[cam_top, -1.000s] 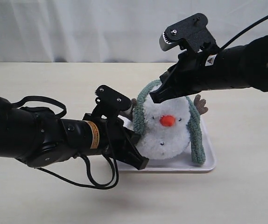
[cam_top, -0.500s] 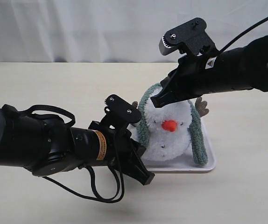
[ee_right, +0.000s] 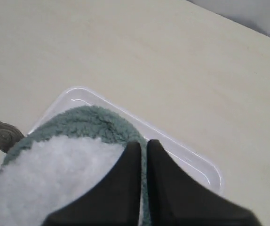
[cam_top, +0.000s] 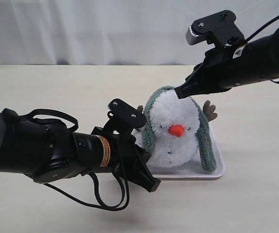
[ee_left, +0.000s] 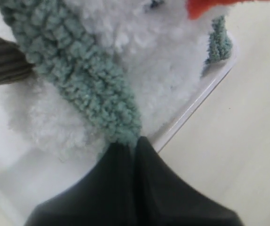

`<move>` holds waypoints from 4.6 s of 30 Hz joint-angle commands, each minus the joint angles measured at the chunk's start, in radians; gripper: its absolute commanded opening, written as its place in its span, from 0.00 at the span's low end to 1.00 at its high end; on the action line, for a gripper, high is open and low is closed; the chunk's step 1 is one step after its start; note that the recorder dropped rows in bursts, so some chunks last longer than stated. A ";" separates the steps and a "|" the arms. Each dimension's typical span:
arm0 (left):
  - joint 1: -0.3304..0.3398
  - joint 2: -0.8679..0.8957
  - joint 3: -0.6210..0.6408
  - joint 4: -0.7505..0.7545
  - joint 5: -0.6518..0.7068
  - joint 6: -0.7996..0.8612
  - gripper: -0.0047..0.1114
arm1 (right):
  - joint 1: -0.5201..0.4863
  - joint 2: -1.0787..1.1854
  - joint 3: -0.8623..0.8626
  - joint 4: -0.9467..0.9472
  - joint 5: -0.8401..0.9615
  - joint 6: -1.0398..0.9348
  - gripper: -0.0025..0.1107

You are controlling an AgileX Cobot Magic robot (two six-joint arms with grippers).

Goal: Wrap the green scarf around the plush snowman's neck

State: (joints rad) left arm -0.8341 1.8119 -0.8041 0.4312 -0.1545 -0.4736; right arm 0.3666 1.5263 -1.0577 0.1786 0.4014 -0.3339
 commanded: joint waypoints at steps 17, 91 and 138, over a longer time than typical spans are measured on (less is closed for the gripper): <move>0.091 0.001 -0.028 0.001 -0.122 -0.032 0.04 | 0.019 0.060 -0.049 0.309 0.145 -0.325 0.06; 0.189 0.011 -0.176 0.474 -0.297 0.148 0.04 | 0.019 0.062 -0.005 0.283 0.430 -0.429 0.06; 0.103 0.036 -0.256 0.723 -0.160 -0.132 0.04 | 0.019 0.062 -0.005 0.285 0.416 -0.418 0.06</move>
State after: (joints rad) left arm -0.7322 1.8329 -1.0335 1.1531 -0.3251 -0.5985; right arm 0.3852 1.5857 -1.0711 0.4761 0.8063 -0.7504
